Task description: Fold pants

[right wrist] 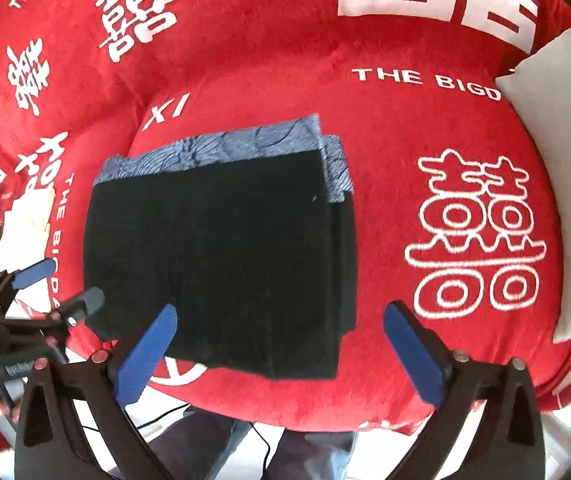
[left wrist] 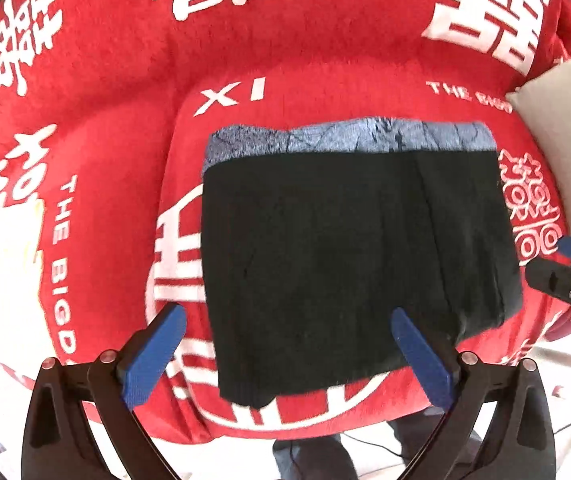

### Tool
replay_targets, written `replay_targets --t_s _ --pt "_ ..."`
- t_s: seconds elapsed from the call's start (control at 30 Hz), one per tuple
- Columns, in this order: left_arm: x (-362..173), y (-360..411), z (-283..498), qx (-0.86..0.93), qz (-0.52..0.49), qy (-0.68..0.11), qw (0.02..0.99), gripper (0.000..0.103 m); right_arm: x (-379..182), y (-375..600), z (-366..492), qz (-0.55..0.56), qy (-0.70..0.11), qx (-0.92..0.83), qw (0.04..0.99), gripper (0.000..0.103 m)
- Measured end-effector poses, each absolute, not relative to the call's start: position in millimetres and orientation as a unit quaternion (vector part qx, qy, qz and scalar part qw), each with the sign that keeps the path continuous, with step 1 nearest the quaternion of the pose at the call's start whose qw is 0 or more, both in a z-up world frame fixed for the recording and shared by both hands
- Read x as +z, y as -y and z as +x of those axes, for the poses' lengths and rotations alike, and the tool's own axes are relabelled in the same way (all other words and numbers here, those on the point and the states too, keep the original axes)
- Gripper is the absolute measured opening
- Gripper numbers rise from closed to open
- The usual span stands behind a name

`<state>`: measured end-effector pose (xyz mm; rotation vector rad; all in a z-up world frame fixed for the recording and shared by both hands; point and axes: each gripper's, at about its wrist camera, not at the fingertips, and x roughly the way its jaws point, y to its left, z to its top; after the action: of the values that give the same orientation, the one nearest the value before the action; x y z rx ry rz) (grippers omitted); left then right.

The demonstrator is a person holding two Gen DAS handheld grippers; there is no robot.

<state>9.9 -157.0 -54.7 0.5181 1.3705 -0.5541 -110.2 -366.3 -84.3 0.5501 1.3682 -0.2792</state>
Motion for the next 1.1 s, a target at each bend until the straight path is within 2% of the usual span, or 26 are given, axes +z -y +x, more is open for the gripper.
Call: replay_targets --t_s 0.37,1.1 --pt "-41 148 -16 -0.217 0.261 -0.628 0.701 0.103 -63 347 -120 0.217 -0.649 -0.179 0.707 0.103" --pt "-22 150 -18 -0.227 0.276 -0.635 0.685 0.103 -45 331 -118 0.196 -0.657 -0.175 0.706 0.103"
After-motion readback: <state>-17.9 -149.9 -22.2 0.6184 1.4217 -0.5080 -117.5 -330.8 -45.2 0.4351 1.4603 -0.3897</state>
